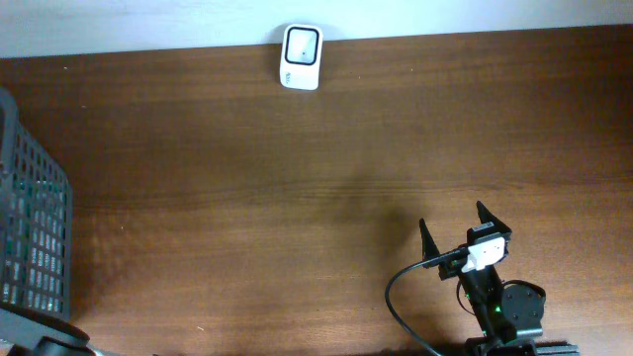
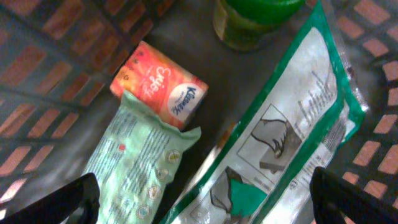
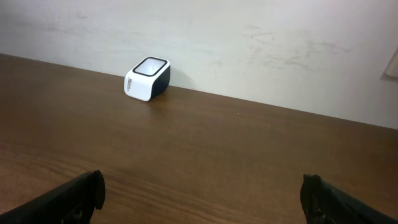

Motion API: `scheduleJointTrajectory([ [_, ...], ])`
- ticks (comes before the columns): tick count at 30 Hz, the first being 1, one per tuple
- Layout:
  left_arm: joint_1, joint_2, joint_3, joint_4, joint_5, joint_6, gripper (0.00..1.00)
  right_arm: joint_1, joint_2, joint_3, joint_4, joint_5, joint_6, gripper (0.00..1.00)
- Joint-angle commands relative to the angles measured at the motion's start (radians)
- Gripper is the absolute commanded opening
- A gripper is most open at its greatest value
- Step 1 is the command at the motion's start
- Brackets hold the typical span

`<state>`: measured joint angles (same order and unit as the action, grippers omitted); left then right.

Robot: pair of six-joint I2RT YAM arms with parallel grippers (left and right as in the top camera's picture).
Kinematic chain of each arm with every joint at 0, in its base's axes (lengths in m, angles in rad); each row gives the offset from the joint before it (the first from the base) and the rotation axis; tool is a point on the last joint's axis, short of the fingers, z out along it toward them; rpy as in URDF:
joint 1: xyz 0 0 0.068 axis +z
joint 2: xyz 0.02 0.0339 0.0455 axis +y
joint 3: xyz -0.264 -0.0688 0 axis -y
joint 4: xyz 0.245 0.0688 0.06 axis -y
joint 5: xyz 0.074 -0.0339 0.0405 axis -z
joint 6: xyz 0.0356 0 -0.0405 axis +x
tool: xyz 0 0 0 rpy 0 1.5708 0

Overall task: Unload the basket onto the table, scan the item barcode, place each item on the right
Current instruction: 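Reach the left gripper into the grey basket and grasp the green glove packet, then carry the green packet out and drop it on the table center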

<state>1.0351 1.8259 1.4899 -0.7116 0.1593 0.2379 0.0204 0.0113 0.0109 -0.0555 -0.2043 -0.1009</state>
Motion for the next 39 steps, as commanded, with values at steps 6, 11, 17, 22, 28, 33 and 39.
scheduleJointTrajectory([
  [6,-0.033,0.126,-0.019,0.027,0.074,0.100,0.94,0.007,-0.008,-0.005,-0.005,-0.012,0.007,0.99],
  [11,-0.091,0.190,-0.019,0.018,0.073,0.100,0.71,0.007,-0.008,-0.005,-0.005,-0.012,0.007,0.98],
  [17,-0.106,0.186,-0.018,0.009,0.073,0.100,0.06,0.007,-0.008,-0.005,-0.005,-0.012,0.008,0.98],
  [22,-0.106,0.100,0.053,-0.011,0.069,0.089,0.00,0.007,-0.008,-0.005,-0.005,-0.012,0.007,0.98],
  [28,-0.106,-0.098,0.163,0.023,0.070,-0.005,0.00,0.007,-0.008,-0.005,-0.005,-0.012,0.008,0.98],
  [33,-0.106,-0.298,0.177,0.152,0.074,-0.258,0.00,0.007,-0.008,-0.005,-0.005,-0.012,0.008,0.98],
  [39,-0.209,-0.499,0.177,0.156,0.220,-0.554,0.00,0.007,-0.008,-0.005,-0.005,-0.012,0.008,0.98],
])
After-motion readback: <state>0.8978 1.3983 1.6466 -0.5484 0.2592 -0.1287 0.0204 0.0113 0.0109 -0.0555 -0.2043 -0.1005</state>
